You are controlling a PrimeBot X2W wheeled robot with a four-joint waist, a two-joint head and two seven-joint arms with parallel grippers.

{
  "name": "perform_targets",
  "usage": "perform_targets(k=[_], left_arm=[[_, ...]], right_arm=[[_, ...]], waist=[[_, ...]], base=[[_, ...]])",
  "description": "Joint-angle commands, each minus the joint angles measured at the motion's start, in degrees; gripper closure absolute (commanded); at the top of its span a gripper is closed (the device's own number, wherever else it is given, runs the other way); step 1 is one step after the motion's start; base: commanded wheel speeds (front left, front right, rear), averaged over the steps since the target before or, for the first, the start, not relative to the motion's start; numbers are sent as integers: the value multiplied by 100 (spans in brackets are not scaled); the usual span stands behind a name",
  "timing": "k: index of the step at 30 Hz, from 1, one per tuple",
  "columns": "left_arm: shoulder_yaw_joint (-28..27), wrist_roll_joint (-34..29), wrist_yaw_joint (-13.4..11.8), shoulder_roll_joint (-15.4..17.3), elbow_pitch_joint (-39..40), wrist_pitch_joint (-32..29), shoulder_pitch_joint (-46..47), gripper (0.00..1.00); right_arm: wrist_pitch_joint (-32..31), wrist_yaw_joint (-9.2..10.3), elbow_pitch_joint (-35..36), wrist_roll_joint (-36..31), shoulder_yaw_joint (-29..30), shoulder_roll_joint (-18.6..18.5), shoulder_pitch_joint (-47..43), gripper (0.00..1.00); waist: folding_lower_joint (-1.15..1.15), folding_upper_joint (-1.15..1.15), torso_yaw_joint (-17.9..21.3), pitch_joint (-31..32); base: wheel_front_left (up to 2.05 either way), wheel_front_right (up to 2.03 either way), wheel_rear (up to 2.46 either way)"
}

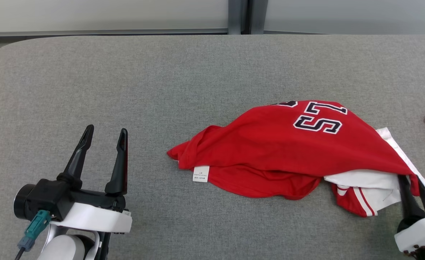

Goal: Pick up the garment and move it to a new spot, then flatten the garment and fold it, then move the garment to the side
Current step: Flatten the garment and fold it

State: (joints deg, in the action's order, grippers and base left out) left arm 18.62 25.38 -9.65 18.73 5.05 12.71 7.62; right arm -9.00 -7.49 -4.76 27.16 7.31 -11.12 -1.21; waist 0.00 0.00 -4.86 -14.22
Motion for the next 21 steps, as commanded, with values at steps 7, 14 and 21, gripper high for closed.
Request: perform_targets(k=[7, 14, 21], left_arm=[[-97, 50, -80, 39, -28, 57, 58, 0], [-176, 64, -167, 62, -69, 104, -148, 0], [-143, 155, -166, 90, -171, 65, -406, 0]], right_arm=[[843, 0, 563, -455, -299, -176, 198, 0], [1151, 0, 1208, -1052, -378, -179, 202, 0], [898, 1, 1525, -1425, -620, -22, -71, 0]], waist=[[0, 0, 83, 61], [0, 0, 193, 319], [0, 0, 280, 711]], base=[[0, 0, 0], [0, 0, 0], [0, 0, 0]])
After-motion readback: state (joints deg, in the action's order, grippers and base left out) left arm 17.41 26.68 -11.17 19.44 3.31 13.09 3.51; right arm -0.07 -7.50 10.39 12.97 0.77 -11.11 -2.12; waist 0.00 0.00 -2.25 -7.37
